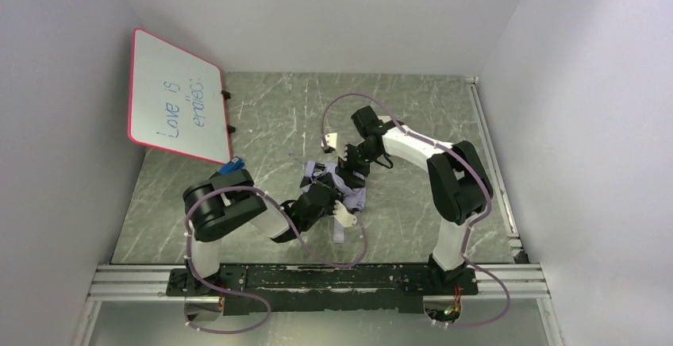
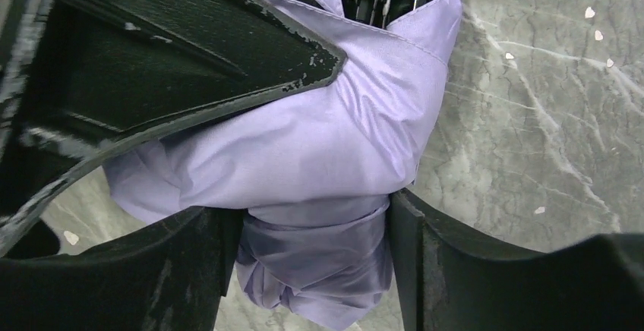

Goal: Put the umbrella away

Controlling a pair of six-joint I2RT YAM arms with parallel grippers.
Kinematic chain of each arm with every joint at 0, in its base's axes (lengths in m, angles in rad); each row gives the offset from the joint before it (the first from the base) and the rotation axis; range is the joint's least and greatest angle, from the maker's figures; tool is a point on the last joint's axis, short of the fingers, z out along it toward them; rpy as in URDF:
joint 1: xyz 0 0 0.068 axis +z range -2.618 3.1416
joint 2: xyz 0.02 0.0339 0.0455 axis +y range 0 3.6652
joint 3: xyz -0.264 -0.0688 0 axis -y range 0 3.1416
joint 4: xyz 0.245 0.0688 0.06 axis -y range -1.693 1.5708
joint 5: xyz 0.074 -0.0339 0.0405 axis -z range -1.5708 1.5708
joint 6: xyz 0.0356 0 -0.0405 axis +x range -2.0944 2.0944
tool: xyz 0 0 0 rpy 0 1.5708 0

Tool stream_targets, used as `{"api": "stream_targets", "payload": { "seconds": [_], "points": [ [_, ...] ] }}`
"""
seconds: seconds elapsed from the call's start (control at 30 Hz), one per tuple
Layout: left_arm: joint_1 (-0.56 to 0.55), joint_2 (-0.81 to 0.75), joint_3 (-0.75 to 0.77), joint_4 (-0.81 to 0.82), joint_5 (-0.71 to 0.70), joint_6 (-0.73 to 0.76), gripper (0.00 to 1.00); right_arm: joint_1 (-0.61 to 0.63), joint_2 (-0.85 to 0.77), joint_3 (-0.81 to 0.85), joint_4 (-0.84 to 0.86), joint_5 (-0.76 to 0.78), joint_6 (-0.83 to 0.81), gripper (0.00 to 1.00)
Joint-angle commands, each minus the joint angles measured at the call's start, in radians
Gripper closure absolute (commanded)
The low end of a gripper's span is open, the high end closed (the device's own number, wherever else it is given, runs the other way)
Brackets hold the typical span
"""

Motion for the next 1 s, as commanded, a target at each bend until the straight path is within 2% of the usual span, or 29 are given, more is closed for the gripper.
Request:
{"api": "stream_targets", "payload": {
  "seconds": [0.0, 0.07, 0.17, 0.27, 0.37, 0.5, 0.6, 0.7, 0.83, 0.97],
  "points": [
    [-0.022, -0.032, -0.016, -0.106, -0.014, -0.074, 0.68, 0.017, 0.081, -0.034, -0.060, 0.169, 0.030, 0.34],
    [-0.025, -0.072, -0.021, -0.100, -0.024, -0.105, 0.53, 0.019, 0.084, -0.050, -0.048, 0.187, 0.038, 0.37],
    [-0.032, -0.155, -0.032, -0.110, -0.032, -0.161, 0.41, 0.019, 0.073, -0.081, -0.007, 0.202, 0.058, 0.46],
    [-0.052, -0.262, -0.030, -0.203, -0.033, -0.248, 0.17, 0.019, 0.062, -0.104, 0.031, 0.219, 0.076, 0.55],
    [-0.081, -0.391, -0.026, -0.321, -0.022, -0.393, 0.04, 0.019, 0.051, -0.122, 0.064, 0.242, 0.091, 0.60],
    [-0.102, -0.664, -0.035, -0.485, 0.068, -0.721, 0.03, 0.022, 0.024, -0.155, 0.115, 0.276, 0.108, 0.64],
    [-0.102, -0.905, -0.096, -0.525, 0.115, -0.923, 0.03, 0.032, -0.007, -0.188, 0.153, 0.329, 0.105, 0.68],
    [-0.101, -1.128, -0.145, -0.578, -0.002, -1.071, 0.05, 0.053, -0.049, -0.232, 0.189, 0.361, 0.098, 0.71],
    [-0.099, -1.255, -0.162, -0.636, -0.193, -1.151, 0.06, 0.092, -0.093, -0.299, 0.244, 0.395, 0.095, 0.75],
    [-0.084, -1.226, -0.118, -0.665, -0.235, -1.182, 0.03, 0.152, -0.152, -0.406, 0.347, 0.489, 0.092, 0.77]
  ]
}}
